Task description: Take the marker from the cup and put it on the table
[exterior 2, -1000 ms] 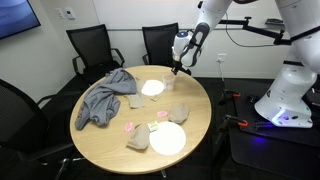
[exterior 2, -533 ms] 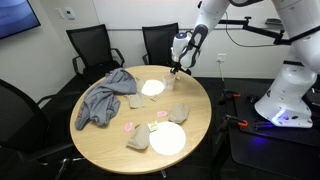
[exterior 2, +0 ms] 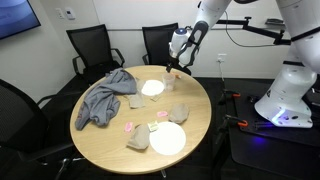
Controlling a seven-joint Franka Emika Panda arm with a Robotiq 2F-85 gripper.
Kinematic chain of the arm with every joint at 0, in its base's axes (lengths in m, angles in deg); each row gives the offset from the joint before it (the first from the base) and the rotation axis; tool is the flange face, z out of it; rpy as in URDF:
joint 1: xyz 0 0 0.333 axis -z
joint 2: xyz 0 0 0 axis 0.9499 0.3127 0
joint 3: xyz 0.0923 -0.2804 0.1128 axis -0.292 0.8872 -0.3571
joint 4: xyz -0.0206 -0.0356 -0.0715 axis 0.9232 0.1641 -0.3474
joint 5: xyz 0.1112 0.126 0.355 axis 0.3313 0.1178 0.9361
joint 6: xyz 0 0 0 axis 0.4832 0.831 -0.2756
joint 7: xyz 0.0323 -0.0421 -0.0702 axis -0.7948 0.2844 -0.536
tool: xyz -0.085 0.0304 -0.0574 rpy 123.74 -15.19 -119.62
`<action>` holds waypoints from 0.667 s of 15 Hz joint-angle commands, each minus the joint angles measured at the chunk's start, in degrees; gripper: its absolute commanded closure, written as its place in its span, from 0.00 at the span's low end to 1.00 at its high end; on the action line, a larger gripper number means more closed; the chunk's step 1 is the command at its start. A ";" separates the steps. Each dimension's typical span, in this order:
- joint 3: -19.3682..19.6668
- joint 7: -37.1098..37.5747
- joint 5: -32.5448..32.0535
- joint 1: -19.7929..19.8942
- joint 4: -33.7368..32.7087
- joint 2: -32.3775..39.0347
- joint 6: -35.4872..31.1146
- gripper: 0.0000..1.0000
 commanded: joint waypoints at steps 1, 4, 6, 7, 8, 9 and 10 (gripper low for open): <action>1.37 -3.20 0.07 -1.97 4.28 -5.79 -2.11 0.00; 2.01 -4.59 -0.64 -3.53 6.95 -10.01 -3.14 0.00; 2.88 -5.23 -1.12 -4.90 8.82 -12.76 -3.86 0.00; 2.98 -5.56 -1.30 -5.24 9.56 -13.88 -3.99 0.00; 3.56 -5.74 -1.51 -6.10 10.52 -15.37 -3.94 0.00; 4.23 -5.67 -1.91 -7.02 11.36 -16.64 -4.00 0.00; 4.76 -5.54 -2.30 -7.87 12.22 -18.17 -3.49 0.00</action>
